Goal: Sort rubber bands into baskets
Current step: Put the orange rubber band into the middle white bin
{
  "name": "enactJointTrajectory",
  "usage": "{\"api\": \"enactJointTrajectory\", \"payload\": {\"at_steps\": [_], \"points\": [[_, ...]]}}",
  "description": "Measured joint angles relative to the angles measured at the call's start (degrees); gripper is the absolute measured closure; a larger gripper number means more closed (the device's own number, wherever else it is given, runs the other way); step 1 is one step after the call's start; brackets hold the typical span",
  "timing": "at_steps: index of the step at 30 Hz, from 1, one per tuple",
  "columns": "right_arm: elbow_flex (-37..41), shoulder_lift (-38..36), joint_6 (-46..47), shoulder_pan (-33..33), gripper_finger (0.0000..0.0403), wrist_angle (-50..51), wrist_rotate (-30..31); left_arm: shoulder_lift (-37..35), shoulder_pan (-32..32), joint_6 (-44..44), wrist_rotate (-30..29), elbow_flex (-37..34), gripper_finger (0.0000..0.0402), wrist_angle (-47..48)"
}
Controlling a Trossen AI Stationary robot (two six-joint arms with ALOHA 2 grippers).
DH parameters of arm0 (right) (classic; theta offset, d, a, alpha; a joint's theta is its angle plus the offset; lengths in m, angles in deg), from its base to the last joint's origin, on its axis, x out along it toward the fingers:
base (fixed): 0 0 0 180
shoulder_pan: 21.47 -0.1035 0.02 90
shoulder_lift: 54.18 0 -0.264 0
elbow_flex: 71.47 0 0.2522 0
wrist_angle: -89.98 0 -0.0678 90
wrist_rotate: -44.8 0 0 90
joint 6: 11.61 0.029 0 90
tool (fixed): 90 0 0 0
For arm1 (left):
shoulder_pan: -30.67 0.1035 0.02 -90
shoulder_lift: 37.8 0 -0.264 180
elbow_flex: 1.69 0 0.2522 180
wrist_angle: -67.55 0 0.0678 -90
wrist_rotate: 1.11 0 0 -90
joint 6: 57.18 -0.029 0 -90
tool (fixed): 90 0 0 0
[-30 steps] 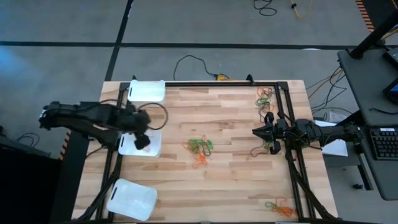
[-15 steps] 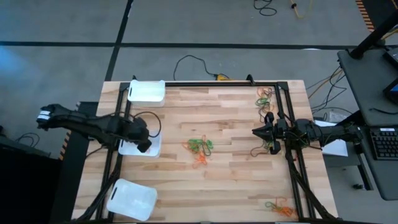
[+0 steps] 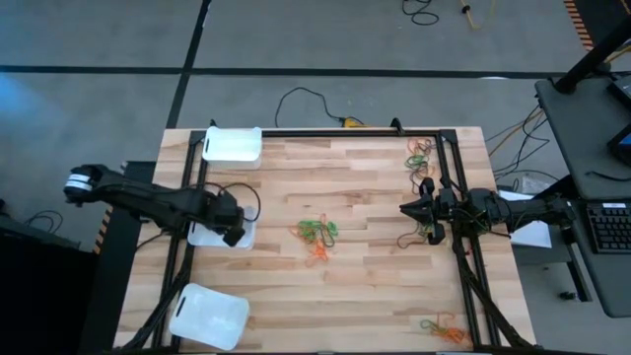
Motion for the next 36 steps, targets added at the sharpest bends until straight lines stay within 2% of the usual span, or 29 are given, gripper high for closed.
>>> {"api": "enactJointTrajectory", "payload": {"at_steps": [6, 15, 18, 22, 26, 31, 34, 36], "points": [[0.0, 0.0, 0.0, 0.0, 0.0369, 0.0, 0.0, 3.8, 3.1, -1.2, 4.5, -0.3, 0.0401, -0.4], [0.0, 0.0, 0.0, 0.0, 0.0369, 0.0, 0.0, 7.7, 5.3, -1.2, 4.7, -0.5, 0.0401, -1.9], [0.0, 0.0, 0.0, 0.0, 0.0369, 0.0, 0.0, 8.5, 5.4, -1.2, 4.7, -0.4, 0.0385, -0.9], [0.0, 0.0, 0.0, 0.0, 0.0369, 0.0, 0.0, 8.0, 5.4, -1.7, 4.8, 0.5, 0.0341, 0.9], [0.0, 0.0, 0.0, 0.0, 0.0369, 0.0, 0.0, 6.5, 5.4, -1.4, 4.8, 3.6, 0.0279, 4.9], [0.0, 0.0, 0.0, 0.0, 0.0369, 0.0, 0.0, 4.0, 5.4, -4.0, 4.5, 13.5, 0.0198, 15.9], [0.0, 0.0, 0.0, 0.0, 0.0369, 0.0, 0.0, 2.2, 5.4, -6.5, 2.9, 20.2, 0.0157, 16.7], [0.0, 0.0, 0.0, 0.0, 0.0369, 0.0, 0.0, 1.4, 5.4, -7.6, 1.7, 23.8, 0.0134, 13.5]]}}
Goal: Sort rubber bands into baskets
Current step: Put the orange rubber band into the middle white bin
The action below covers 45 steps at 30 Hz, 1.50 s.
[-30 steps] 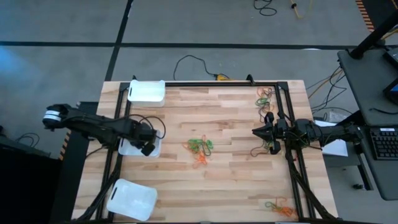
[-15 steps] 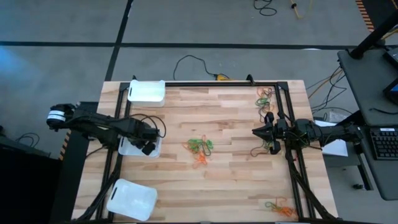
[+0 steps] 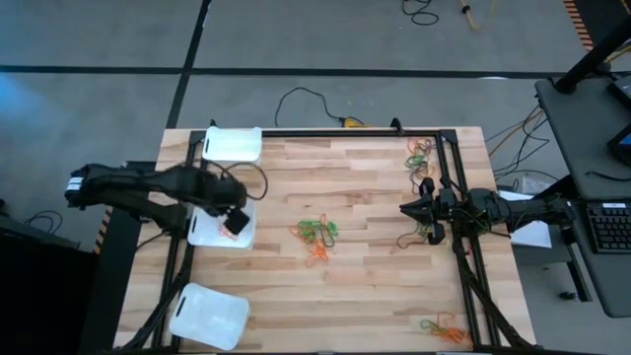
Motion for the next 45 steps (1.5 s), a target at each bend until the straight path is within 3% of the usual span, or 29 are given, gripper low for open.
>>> {"api": "enactJointTrajectory", "payload": {"at_steps": [5, 9, 12, 17, 30, 40, 45], "points": [[0.0, 0.0, 0.0, 0.0, 0.0369, 0.0, 0.0, 0.8, 0.0, -6.5, -0.5, 3.1, 0.0101, -17.4], [0.0, 0.0, 0.0, 0.0, 0.0369, 0.0, 0.0, 3.9, -0.7, -15.0, 2.5, 1.6, 0.0100, -36.4], [0.0, 0.0, 0.0, 0.0, 0.0369, 0.0, 0.0, 7.8, -1.1, -20.2, 4.5, 1.1, 0.0107, -44.0], [0.0, 0.0, 0.0, 0.0, 0.0369, 0.0, 0.0, 14.4, -1.0, -25.1, 4.6, 1.0, 0.0123, -44.1], [0.0, 0.0, 0.0, 0.0, 0.0369, 0.0, 0.0, 32.7, -0.6, -23.7, 1.4, 0.8, 0.0156, -41.8], [0.0, 0.0, 0.0, 0.0, 0.0369, 0.0, 0.0, 38.1, 0.7, -40.8, 2.1, 0.8, 0.0196, -44.4], [0.0, 0.0, 0.0, 0.0, 0.0369, 0.0, 0.0, 41.0, 0.2, -44.6, 2.1, 1.0, 0.0252, -45.9]]}}
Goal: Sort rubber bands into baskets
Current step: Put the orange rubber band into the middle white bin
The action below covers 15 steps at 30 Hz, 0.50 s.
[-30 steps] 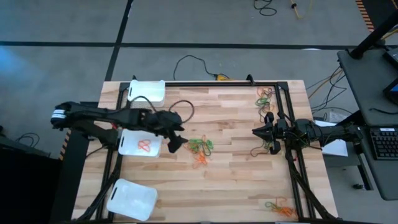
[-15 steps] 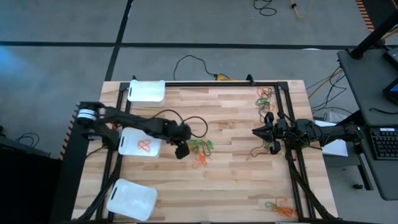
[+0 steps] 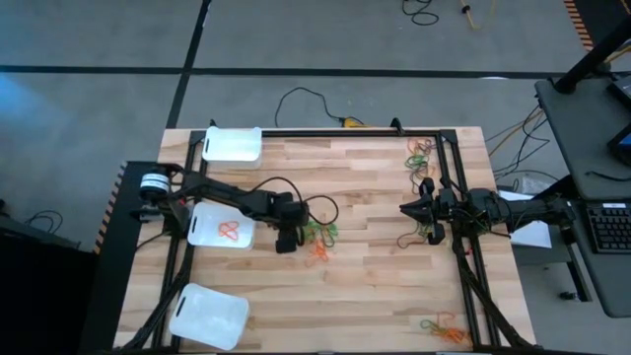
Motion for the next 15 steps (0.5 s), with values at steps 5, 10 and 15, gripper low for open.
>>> {"api": "enactJointTrajectory", "payload": {"at_steps": [5, 10, 15], "points": [[0.0, 0.0, 0.0, 0.0, 0.0369, 0.0, 0.0, 1.3, -0.8, 0.4, 0.7, 0.1, 0.0353, 0.6], [0.0, 0.0, 0.0, 0.0, 0.0369, 0.0, 0.0, -1.3, -1.1, 0.4, 0.7, -0.1, 0.0392, 2.7], [0.0, 0.0, 0.0, 0.0, 0.0369, 0.0, 0.0, -8.6, -1.3, 2.7, 0.4, -0.3, 0.0401, 10.4]]}}
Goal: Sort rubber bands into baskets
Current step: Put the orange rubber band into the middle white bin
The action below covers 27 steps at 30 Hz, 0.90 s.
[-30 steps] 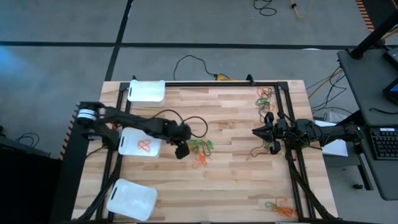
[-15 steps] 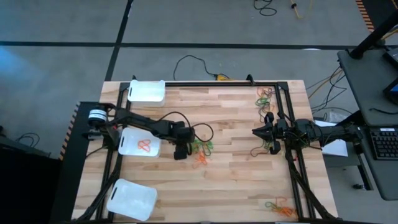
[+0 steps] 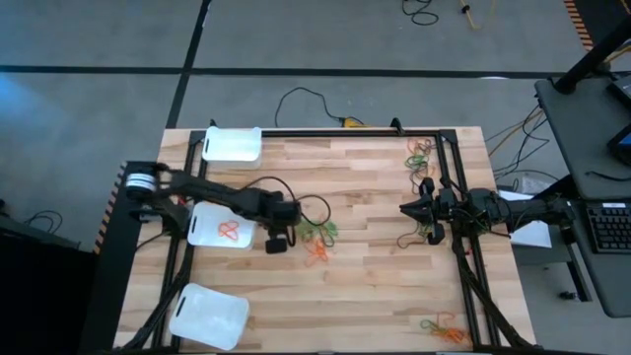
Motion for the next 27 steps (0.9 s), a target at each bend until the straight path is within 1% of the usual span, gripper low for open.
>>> {"api": "enactJointTrajectory", "payload": {"at_steps": [5, 12, 15, 19, 21, 23, 27], "points": [[0.0, 0.0, 0.0, 0.0, 0.0369, 0.0, 0.0, -11.7, -1.9, 4.1, -0.3, 0.0, 0.0401, 8.4], [0.0, 0.0, 0.0, 0.0, 0.0369, 0.0, 0.0, -28.4, -3.1, 15.8, -1.4, 0.3, 0.0402, 21.6], [0.0, 0.0, 0.0, 0.0, 0.0369, 0.0, 0.0, -33.9, -3.1, 20.4, -1.4, 0.3, 0.0402, 29.1], [0.0, 0.0, 0.0, 0.0, 0.0369, 0.0, 0.0, -37.9, -3.1, 25.2, 0.8, 0.1, 0.0402, 42.8], [0.0, 0.0, 0.0, 0.0, 0.0369, 0.0, 0.0, -38.7, -3.1, 27.4, 0.9, -0.6, 0.0402, 46.8], [0.0, 0.0, 0.0, 0.0, 0.0369, 0.0, 0.0, -39.1, -3.1, 29.9, 0.9, -2.2, 0.0401, 46.6], [0.0, 0.0, 0.0, 0.0, 0.0369, 0.0, 0.0, -37.8, -3.1, 35.1, 2.3, -7.5, 0.0401, 40.9]]}}
